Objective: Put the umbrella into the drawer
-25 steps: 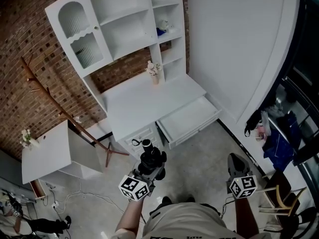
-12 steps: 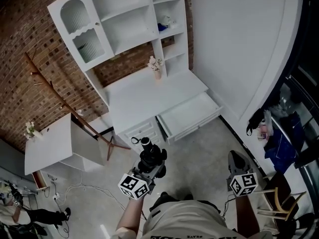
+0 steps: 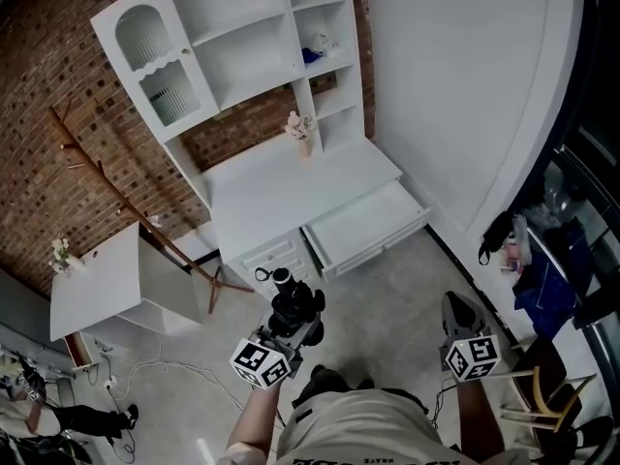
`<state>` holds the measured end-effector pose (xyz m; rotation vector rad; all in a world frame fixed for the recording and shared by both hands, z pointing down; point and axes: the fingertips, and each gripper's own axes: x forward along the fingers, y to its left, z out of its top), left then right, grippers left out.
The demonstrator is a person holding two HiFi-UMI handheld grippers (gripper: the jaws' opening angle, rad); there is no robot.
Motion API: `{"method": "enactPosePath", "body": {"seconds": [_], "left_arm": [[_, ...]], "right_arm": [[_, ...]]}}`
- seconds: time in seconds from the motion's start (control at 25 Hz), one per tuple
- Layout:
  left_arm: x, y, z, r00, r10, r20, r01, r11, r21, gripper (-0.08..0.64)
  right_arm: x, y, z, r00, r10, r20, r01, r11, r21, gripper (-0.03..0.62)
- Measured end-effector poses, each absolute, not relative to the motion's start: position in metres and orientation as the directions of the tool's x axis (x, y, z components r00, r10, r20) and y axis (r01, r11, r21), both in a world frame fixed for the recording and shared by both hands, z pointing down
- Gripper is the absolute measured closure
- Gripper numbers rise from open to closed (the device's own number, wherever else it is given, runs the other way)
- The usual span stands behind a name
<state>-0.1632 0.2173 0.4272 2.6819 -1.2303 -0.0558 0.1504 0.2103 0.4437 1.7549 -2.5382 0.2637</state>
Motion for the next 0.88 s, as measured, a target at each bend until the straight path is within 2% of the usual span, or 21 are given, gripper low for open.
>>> {"method": "enactPosePath", "body": {"seconds": [0.88], "left_arm": [[-0.189, 0.153, 0.442, 0.692, -0.721, 0.034, -0.707, -0.667, 0.234, 0.324]], "right_arm": [[0.115, 0.161, 0.454, -0.330, -0.926, 0.186, -0.944, 0.317, -0.095, 0.557]]}}
